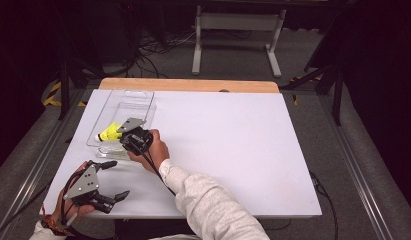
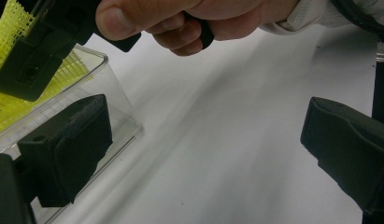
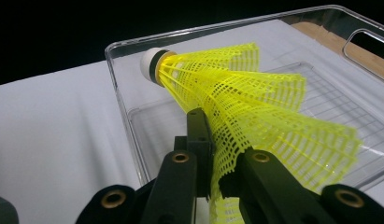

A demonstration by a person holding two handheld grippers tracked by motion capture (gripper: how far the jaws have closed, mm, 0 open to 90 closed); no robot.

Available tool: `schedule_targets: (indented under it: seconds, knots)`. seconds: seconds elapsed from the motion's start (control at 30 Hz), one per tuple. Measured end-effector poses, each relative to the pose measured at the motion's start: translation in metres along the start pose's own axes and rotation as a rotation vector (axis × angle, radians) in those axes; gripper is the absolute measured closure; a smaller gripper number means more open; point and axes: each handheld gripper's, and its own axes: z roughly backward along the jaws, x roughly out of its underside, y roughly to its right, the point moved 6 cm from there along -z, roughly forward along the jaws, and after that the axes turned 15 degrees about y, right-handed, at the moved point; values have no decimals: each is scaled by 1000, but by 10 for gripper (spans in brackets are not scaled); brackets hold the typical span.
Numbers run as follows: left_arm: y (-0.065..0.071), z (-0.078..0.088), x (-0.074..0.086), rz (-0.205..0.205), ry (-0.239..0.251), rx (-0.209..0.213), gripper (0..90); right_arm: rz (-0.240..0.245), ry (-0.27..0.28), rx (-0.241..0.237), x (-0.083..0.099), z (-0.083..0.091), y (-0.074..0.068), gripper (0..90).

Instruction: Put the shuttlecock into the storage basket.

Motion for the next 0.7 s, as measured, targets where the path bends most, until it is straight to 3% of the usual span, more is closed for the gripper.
schedule_targets:
  seconds: [0.7]
  knots:
    - [0, -1, 0, 0, 0, 3, 31, -18, -32, -4, 8, -2, 4, 858]
